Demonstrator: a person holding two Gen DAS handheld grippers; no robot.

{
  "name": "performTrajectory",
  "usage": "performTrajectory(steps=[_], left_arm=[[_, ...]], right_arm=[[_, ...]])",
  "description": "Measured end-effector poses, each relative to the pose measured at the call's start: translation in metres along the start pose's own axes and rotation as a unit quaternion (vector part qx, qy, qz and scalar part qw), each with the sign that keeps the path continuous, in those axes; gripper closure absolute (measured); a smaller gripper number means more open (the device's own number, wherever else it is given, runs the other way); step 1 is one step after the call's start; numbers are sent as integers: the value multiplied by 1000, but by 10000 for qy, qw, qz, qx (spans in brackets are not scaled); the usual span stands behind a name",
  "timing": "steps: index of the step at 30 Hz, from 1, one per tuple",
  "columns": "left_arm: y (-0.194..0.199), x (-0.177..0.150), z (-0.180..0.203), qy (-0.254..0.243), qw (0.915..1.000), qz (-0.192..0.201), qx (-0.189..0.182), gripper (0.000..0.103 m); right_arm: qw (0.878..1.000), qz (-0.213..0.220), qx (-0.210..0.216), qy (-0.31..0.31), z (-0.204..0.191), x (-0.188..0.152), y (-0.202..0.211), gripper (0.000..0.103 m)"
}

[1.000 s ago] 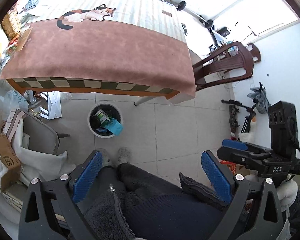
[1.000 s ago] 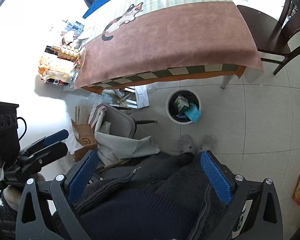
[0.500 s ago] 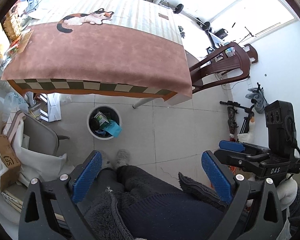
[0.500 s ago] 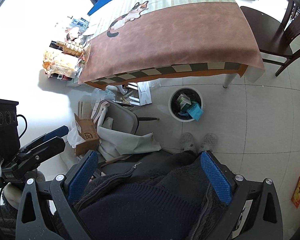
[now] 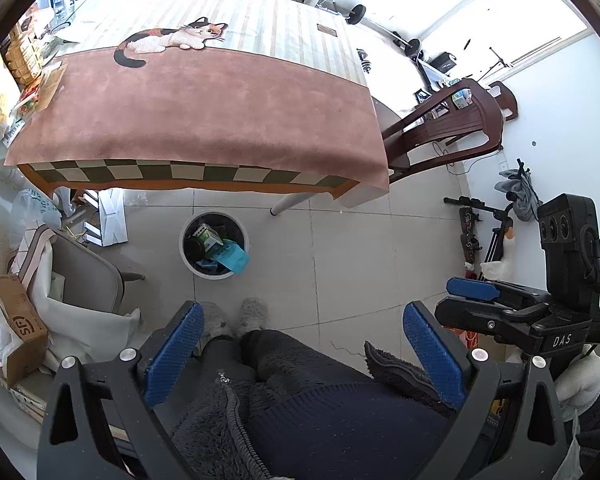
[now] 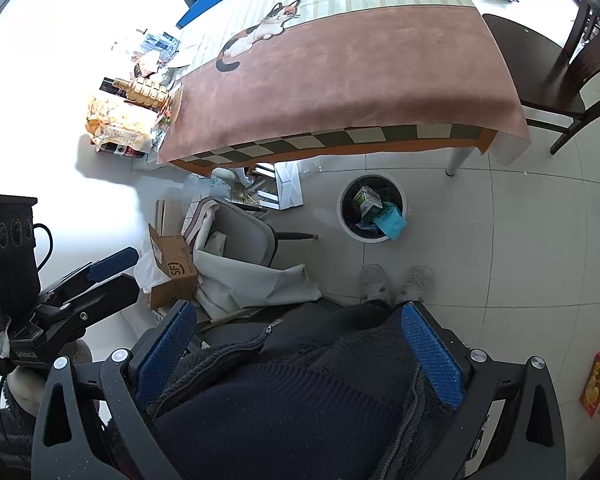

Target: Collect trash

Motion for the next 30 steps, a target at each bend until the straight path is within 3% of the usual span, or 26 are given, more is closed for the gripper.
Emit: performTrajectory(steps=[30], left_arm=[[-3,3,5,-61,10000,2,-20,1]], right_arm=[[10000,47,10,-32,2,1,5,0]])
Point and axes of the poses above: each gripper's, at about its wrist camera, not at the fingertips, and y roughly against the way its jaws point, z to its right, x to its top, the point moved 7 cm from there along -y, roughly the way its jaws point, and after that the axes turned 8 degrees about z, right-handed, at the moved point
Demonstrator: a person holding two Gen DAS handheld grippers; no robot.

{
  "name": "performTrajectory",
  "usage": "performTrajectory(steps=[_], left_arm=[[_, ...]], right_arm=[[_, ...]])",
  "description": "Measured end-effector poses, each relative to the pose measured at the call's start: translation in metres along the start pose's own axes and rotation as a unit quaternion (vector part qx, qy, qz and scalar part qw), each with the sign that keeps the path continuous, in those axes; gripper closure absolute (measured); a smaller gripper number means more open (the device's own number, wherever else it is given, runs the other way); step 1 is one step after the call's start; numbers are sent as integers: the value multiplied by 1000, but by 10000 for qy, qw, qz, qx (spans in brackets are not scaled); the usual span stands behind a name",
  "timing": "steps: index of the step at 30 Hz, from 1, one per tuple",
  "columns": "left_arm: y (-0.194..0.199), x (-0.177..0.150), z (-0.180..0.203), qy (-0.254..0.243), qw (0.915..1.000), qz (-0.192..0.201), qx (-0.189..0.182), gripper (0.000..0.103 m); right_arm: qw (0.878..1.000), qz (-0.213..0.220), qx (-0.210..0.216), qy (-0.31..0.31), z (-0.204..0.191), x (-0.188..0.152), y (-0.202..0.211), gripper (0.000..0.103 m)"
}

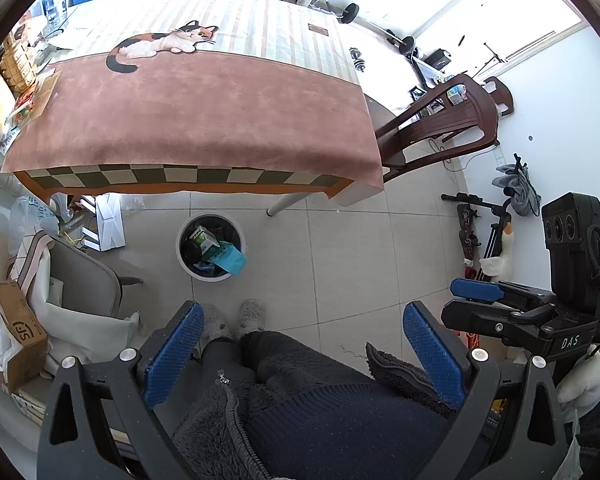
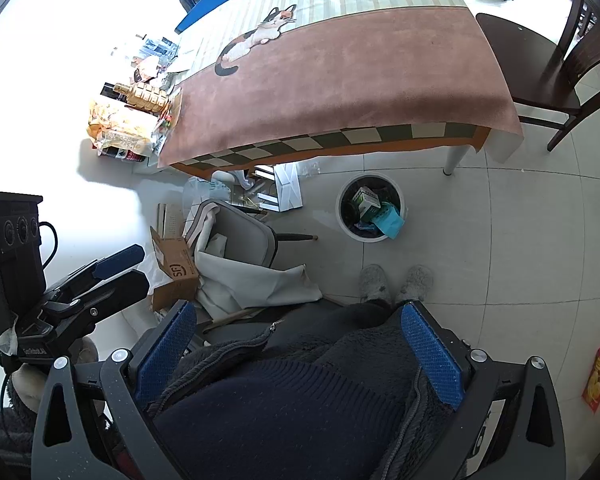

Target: Collect trash

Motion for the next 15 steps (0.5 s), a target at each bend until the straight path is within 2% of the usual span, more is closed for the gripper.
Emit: performTrajectory(steps=[15], left_arm=[[2,-1,0,-29,10000,-1,-22,1]], right_arm=[[10000,-2,8,-13,1,1,1,0]])
Point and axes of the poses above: each gripper's, at about its wrist camera, not at the fingertips, and y roughly against the way its jaws point, z to its right, x to its top, the point moved 7 cm from there along -y, roughly the way its jaws point, and after that the axes turned 8 degrees about z, right-handed, at the moved point
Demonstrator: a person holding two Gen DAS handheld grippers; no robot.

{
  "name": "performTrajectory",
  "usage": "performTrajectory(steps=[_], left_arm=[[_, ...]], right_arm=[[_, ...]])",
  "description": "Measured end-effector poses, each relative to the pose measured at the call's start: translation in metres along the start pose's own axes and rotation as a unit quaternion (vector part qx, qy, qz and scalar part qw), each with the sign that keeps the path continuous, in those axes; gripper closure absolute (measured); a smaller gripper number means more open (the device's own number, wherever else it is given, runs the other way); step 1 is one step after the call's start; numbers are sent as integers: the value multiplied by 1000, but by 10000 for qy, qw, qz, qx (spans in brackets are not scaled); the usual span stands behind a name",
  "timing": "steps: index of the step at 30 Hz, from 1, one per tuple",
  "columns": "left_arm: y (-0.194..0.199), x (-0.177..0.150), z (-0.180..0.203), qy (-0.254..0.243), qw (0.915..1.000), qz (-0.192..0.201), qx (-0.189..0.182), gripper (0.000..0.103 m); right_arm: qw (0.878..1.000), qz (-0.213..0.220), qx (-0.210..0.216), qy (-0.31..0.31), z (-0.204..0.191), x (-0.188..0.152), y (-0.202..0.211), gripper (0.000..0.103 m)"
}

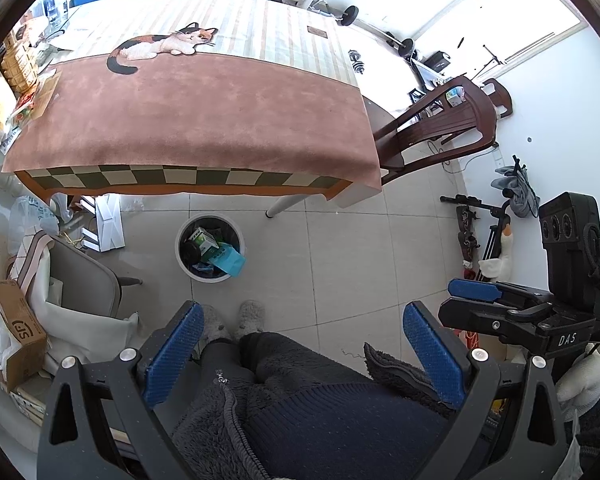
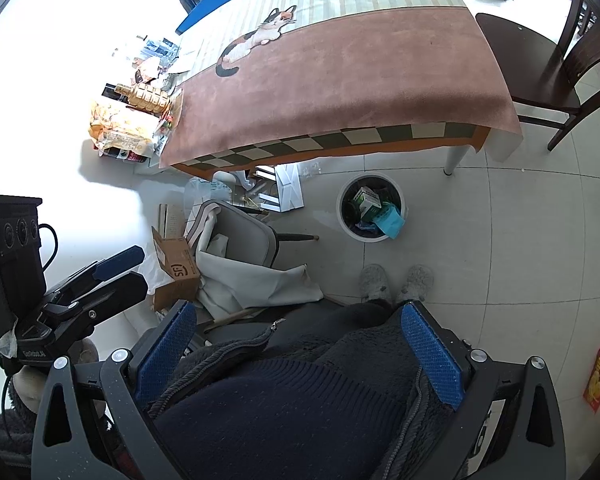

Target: Collect trash

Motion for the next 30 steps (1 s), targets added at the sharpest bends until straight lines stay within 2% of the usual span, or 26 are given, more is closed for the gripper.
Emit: performTrajectory(steps=[30], left_arm=[[7,6,6,14,10000,39,-47,1]], right_arm=[[10000,-4,23,-21,-3,-4,1,0]])
Point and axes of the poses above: each gripper's, at about its wrist camera, not at the fingertips, and y roughly against the way its jaws point, z to its right, x to its top, the point moved 7 cm from there along -y, roughly the way its jaws point, and after that the axes turned 8 degrees about z, right-handed, at the moved point
